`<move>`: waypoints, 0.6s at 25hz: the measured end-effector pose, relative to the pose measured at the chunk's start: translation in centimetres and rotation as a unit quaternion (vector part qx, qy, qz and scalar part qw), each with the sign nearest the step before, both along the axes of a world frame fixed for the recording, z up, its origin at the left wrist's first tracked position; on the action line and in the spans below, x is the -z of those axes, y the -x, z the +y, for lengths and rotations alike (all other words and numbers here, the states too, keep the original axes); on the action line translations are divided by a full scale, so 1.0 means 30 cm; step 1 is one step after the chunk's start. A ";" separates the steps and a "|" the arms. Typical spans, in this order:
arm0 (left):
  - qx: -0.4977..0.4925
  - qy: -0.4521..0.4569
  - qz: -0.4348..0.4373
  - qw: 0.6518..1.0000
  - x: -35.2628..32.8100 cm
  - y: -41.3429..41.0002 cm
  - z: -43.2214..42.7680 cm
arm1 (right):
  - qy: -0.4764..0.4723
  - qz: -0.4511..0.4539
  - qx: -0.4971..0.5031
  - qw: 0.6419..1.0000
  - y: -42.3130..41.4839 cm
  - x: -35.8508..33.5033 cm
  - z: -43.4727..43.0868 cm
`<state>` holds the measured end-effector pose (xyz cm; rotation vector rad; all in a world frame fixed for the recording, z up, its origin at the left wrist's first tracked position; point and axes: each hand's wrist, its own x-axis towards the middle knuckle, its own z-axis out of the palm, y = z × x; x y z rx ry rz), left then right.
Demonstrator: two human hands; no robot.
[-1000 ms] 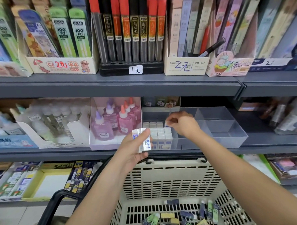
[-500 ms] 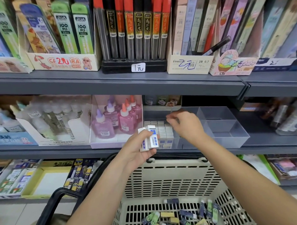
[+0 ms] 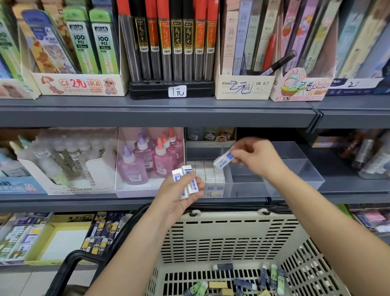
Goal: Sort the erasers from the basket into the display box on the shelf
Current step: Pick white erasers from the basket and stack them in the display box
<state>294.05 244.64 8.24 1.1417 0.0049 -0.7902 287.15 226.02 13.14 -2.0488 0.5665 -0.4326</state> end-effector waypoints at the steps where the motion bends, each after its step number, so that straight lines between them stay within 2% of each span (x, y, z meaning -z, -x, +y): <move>1: -0.008 -0.002 -0.001 1.000 -0.001 -0.006 0.003 | 0.046 -0.002 0.034 0.998 -0.012 0.004 -0.018; 4: -0.005 -0.006 -0.004 1.000 -0.001 -0.015 0.003 | 0.192 0.049 0.044 0.979 -0.047 0.034 -0.020; 6: 0.003 -0.009 -0.006 1.000 0.003 -0.018 0.000 | 0.240 0.057 0.020 0.969 -0.059 0.052 -0.007; 10: 0.009 -0.005 -0.002 1.000 0.019 -0.024 0.000 | 0.290 0.073 -0.014 0.954 -0.076 0.059 -0.004; 15: 0.019 0.006 -0.005 1.000 0.022 -0.026 0.003 | 0.289 0.104 -0.029 0.951 -0.081 0.054 0.004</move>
